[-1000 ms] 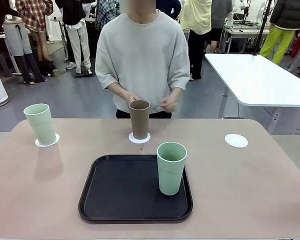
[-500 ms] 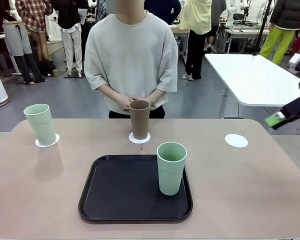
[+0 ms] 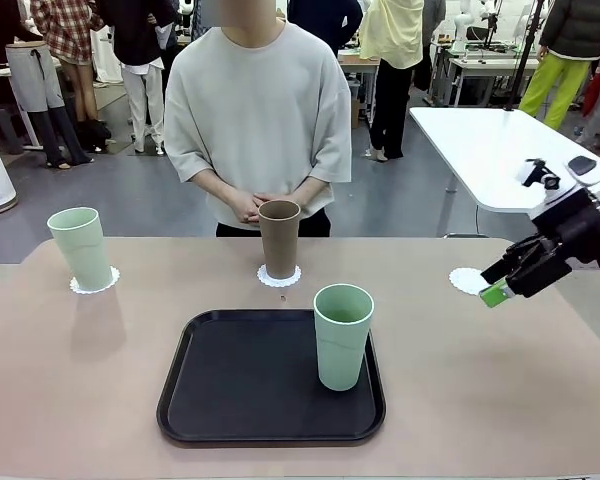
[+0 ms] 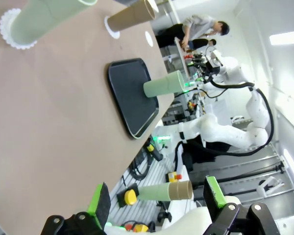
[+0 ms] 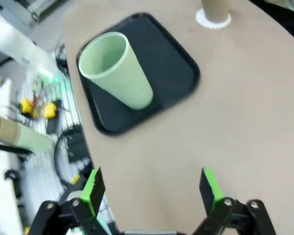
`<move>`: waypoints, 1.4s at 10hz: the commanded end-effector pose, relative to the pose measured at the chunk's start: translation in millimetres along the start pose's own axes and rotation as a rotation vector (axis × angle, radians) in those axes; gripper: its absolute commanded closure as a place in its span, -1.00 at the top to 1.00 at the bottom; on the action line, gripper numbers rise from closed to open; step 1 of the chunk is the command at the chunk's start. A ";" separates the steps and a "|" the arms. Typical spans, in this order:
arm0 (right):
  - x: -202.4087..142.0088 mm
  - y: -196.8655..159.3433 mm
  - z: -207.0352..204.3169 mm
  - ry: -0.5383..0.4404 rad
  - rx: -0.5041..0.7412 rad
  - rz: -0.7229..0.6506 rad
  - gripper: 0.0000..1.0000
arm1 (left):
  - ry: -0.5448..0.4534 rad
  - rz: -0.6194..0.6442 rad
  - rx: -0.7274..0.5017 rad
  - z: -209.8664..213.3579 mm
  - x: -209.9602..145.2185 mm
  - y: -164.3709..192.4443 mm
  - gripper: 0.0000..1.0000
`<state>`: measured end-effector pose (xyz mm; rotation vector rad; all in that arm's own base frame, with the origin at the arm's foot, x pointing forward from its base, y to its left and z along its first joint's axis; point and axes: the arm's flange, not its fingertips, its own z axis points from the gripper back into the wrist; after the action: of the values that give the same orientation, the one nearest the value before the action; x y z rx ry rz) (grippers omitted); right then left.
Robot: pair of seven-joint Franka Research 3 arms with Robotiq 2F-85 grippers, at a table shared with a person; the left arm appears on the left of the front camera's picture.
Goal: Place coasters on the table and set cups on them.
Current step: Take one Reusable plastic cup from the Flat Tray and place it on a coaster set by the human.
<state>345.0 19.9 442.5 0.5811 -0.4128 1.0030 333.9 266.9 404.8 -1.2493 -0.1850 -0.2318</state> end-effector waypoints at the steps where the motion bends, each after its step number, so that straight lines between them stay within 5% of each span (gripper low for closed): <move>1: -12.9 28.4 -13.8 0.179 -0.159 0.040 1.00 | 0.000 0.000 0.000 1.7 0.9 -1.5 1.00; 3: -16.3 28.5 -13.7 0.283 -0.253 0.047 1.00 | 0.000 0.000 0.000 1.7 0.9 -1.5 1.00; 8: -27.9 32.0 -30.4 0.437 -0.264 0.055 1.00 | 0.000 0.000 0.000 1.7 0.9 -1.5 1.00; 9: 10.2 0.1 3.6 0.380 -0.270 0.063 1.00 | 0.000 0.000 0.000 1.7 0.9 -1.5 1.00; 14: 9.3 0.4 4.3 0.375 -0.257 0.064 1.00 | 0.000 0.000 0.000 1.7 0.9 -1.5 1.00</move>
<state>349.0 22.6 451.2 0.1482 -0.2244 1.0722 333.9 266.9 404.7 -1.2494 -0.1848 -0.2317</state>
